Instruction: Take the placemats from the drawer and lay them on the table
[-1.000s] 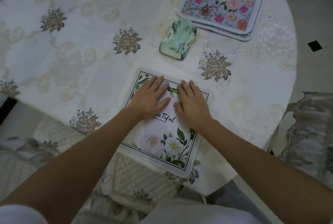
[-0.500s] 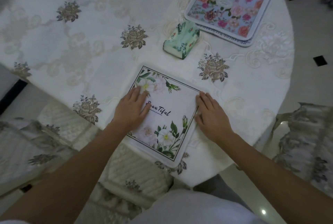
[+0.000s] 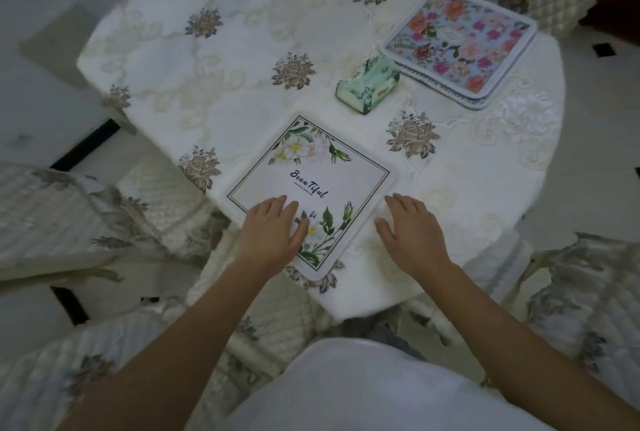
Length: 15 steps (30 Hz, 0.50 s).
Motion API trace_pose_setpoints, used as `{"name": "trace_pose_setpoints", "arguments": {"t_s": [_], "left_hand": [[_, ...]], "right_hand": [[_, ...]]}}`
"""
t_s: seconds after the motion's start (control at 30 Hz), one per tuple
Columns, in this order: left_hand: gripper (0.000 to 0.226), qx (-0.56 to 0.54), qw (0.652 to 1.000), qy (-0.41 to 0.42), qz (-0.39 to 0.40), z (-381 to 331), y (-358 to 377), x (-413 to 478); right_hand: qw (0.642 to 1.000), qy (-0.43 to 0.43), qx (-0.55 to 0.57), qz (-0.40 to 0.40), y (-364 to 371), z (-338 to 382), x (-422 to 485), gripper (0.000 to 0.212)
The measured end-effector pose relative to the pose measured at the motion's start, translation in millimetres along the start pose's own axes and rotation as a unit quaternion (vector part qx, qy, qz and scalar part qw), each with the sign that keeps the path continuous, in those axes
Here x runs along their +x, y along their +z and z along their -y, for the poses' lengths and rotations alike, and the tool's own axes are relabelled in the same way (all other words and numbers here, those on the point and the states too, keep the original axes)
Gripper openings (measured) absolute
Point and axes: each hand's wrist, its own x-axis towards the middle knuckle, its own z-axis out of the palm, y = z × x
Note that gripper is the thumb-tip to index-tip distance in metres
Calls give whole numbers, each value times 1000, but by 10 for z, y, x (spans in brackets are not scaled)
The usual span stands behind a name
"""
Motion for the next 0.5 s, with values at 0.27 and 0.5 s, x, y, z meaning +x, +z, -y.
{"name": "trace_pose_setpoints", "arguments": {"t_s": [0.27,0.5], "left_hand": [[62,56,997,52,10,-571,-25,-485],[58,14,977,214,12,-1039,-42,-554]], "right_hand": [[996,33,-18,-77,-95,-338,-855,50],[977,186,-42,-96,95,-365,-1743,58]]}}
